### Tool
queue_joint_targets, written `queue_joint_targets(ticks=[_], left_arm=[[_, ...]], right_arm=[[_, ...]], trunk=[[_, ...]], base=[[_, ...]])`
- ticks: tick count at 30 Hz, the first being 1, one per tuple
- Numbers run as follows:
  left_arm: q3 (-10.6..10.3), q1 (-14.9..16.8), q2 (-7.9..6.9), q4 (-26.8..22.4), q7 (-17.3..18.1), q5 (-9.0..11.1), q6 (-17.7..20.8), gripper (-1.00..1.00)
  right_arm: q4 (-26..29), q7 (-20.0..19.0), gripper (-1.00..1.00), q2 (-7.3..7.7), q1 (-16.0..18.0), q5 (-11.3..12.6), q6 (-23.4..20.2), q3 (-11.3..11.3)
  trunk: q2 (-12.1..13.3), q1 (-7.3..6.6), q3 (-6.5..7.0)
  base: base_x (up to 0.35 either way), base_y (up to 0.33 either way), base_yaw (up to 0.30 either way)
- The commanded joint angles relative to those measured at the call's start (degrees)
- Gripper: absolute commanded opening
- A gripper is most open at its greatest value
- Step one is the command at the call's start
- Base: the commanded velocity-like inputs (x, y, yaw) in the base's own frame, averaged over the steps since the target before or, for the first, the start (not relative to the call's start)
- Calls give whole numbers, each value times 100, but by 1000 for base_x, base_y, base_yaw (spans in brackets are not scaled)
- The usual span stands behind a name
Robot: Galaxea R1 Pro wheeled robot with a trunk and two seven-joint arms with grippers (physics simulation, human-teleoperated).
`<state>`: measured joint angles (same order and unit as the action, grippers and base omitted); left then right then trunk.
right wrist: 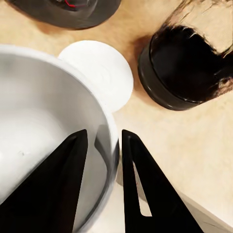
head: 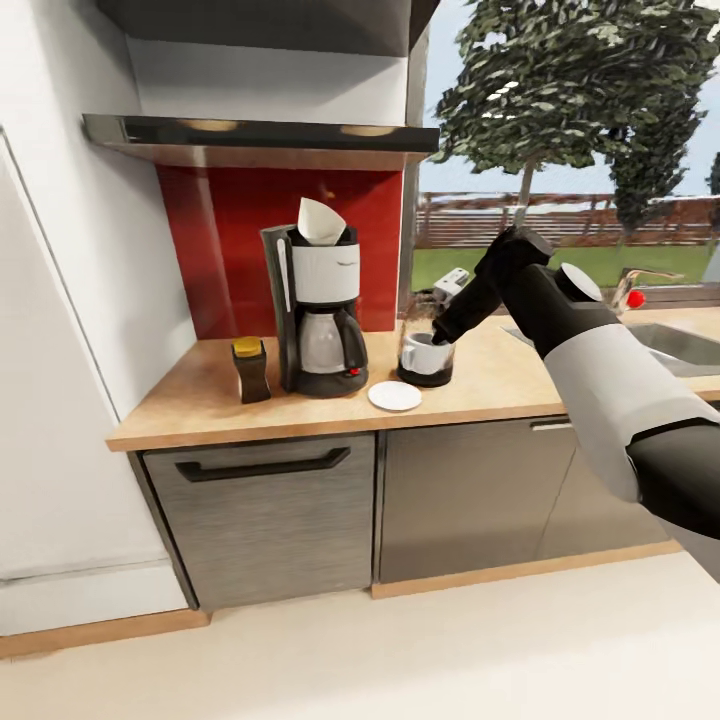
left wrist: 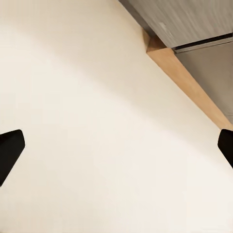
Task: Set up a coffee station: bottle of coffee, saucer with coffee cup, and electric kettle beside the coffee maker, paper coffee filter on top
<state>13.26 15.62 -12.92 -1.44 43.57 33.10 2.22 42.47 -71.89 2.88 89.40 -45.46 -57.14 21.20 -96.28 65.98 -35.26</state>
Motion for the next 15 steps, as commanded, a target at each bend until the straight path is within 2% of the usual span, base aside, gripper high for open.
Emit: queue_joint_targets(ticks=[1,6,10,11,15], left_arm=[[45,3,0,3,20,-22,22,100],[45,3,-1,3,20,-22,18,100],[45,2,-2,3,23,-22,16,100],[45,2,-2,3,28,-22,15,100],[45,2,-1,3,32,-22,15,100]], right_arm=[[2,-62,-100,2,7,-51,-34,16],[-6,-62,-100,14,4,-53,-34,16],[-129,-58,-100,25,-1,-59,-34,16],[-418,-46,-100,8,2,-60,-42,13],[-514,-43,-100,-3,-1,-58,-57,8]], trunk=[[-3,0,-6],[-3,0,-6],[-3,0,-6],[-3,0,-6],[-3,0,-6]], base=[[0,309,0],[0,239,0],[0,12,0],[0,1,0],[0,0,0]])
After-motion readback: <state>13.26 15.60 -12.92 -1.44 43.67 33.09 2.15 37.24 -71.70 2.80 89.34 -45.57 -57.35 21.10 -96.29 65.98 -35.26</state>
